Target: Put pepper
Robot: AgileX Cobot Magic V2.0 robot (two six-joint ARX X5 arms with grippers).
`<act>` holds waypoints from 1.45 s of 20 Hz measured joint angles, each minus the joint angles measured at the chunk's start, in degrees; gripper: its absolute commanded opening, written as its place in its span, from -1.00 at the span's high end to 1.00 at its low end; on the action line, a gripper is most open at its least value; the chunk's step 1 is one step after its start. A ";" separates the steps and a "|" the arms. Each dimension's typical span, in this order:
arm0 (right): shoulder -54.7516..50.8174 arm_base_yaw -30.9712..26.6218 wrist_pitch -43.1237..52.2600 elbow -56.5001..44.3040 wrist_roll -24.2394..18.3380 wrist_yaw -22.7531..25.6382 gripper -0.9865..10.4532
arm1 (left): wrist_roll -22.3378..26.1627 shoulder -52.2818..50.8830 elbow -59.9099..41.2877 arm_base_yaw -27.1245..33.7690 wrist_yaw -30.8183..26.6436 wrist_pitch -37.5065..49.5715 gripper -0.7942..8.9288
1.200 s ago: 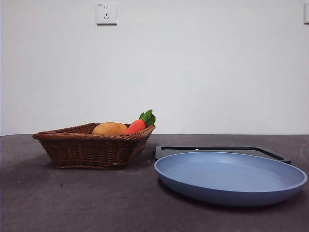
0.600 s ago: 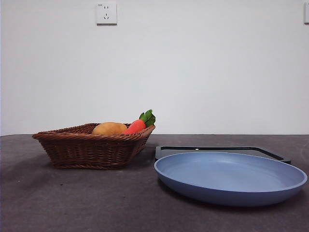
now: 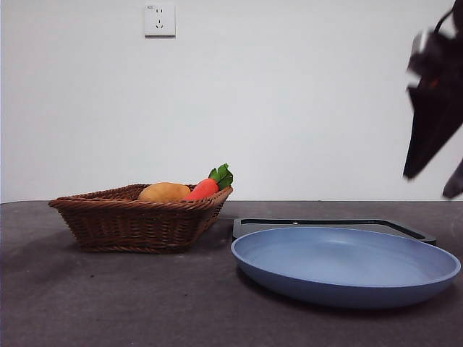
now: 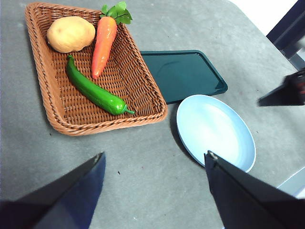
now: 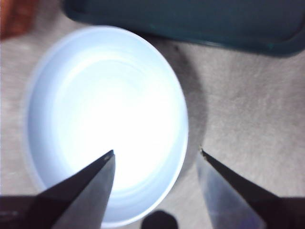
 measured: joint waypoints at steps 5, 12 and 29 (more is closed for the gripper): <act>8.61 2.21 2.89 0.00 -0.22 3.26 0.33 | 0.00 0.00 0.00 0.00 -0.02 0.00 0.09; 13.18 4.04 5.40 0.02 -0.42 4.79 0.68 | -0.02 0.00 0.00 0.00 -0.17 0.00 0.09; -6.73 2.71 1.46 0.33 1.75 5.16 0.82 | -6.99 21.07 11.78 -12.28 -15.26 6.38 0.09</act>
